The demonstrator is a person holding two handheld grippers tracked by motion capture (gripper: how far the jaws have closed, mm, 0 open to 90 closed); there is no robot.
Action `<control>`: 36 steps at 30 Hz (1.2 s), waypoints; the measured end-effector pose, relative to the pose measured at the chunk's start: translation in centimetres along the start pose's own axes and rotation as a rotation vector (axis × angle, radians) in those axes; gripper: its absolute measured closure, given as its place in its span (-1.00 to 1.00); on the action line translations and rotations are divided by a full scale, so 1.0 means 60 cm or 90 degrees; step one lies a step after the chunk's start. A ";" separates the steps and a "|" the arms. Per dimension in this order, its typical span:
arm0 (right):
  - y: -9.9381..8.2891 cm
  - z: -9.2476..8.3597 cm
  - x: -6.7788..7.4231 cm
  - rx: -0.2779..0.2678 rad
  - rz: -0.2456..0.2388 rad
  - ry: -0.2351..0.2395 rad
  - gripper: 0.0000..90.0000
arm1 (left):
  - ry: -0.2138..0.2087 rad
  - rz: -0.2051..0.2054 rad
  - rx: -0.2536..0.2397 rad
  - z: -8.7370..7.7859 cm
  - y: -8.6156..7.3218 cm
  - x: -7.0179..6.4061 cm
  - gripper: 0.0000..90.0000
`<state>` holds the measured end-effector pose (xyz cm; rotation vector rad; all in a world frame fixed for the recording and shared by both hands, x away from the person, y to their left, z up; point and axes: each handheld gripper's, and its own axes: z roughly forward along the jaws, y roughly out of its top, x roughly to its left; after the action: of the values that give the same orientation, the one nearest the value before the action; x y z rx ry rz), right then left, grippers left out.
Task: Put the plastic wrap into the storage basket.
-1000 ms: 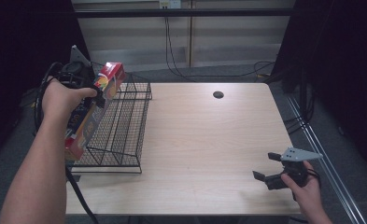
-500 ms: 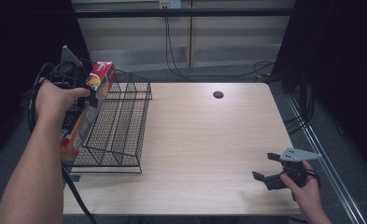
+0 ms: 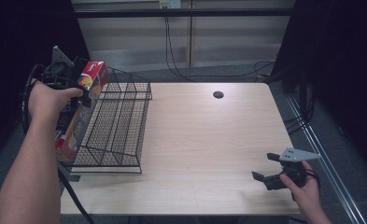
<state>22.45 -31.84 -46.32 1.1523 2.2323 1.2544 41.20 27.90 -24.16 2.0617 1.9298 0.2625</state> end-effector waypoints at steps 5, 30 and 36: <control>0.000 0.001 0.000 0.000 -0.001 -0.001 -0.95 | 0.001 -0.009 0.000 -0.002 -0.001 0.009 -0.03; -0.002 0.002 -0.001 0.003 0.003 0.001 -0.96 | 0.022 -0.048 0.001 0.033 -0.003 0.034 -0.04; -0.003 0.004 0.000 0.005 0.002 0.001 -0.95 | 0.024 -0.055 0.000 0.040 0.003 0.031 -0.04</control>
<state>22.50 -31.77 -46.58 1.1586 2.2400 1.2494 42.30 29.50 -26.52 1.9803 2.0356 0.2844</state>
